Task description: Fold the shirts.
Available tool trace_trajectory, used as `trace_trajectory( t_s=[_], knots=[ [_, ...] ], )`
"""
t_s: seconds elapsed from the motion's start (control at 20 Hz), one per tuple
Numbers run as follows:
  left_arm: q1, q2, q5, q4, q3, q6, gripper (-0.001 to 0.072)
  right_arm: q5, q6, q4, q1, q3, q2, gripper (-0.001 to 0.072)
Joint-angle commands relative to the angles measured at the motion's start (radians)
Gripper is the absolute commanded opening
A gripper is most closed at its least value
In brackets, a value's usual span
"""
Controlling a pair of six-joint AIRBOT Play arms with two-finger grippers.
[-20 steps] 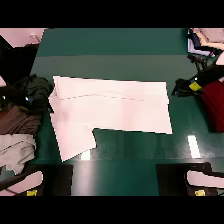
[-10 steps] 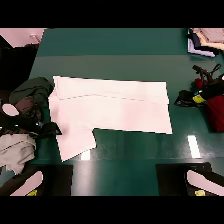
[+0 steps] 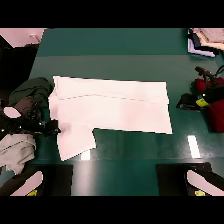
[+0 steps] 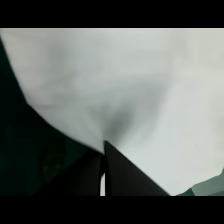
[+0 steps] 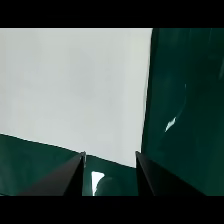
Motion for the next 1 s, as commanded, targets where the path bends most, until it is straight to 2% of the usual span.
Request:
trace_trajectory(
  t_s=[0.0,0.2,0.4,0.65,0.75,0.85,0.9,0.95],
  knots=[
    [0.0,0.005,-0.036,-0.013,0.009,0.024,0.0022,0.016,-0.03,0.001,-0.07,-0.111,0.033,0.0366],
    [0.0,0.008,-0.073,-0.014,0.056,0.029,0.0022,-0.02,-0.103,0.01,-0.223,-0.285,0.032,0.0368],
    [0.0,0.008,-0.084,-0.021,0.06,0.029,0.0022,-0.127,-0.201,0.187,-0.309,-0.433,0.032,0.0367],
    [0.0,0.008,-0.088,-0.026,0.06,0.029,0.0022,-0.208,-0.201,0.209,-0.278,-0.505,0.031,0.0365],
    [0.0,0.008,-0.087,-0.027,0.06,0.029,0.0022,-0.215,-0.201,0.21,-0.241,-0.5,0.006,0.0324],
    [0.0,0.008,-0.092,-0.027,0.061,0.034,0.0022,-0.223,-0.201,0.21,-0.209,-0.5,-0.03,0.0324],
    [0.0,0.008,-0.095,-0.027,0.061,0.043,0.0022,-0.229,-0.201,0.21,-0.2,-0.5,-0.041,0.0301],
    [0.0,0.008,-0.096,-0.027,0.061,0.049,0.0022,-0.229,-0.201,0.207,-0.194,-0.5,-0.043,0.0199]
  ],
)
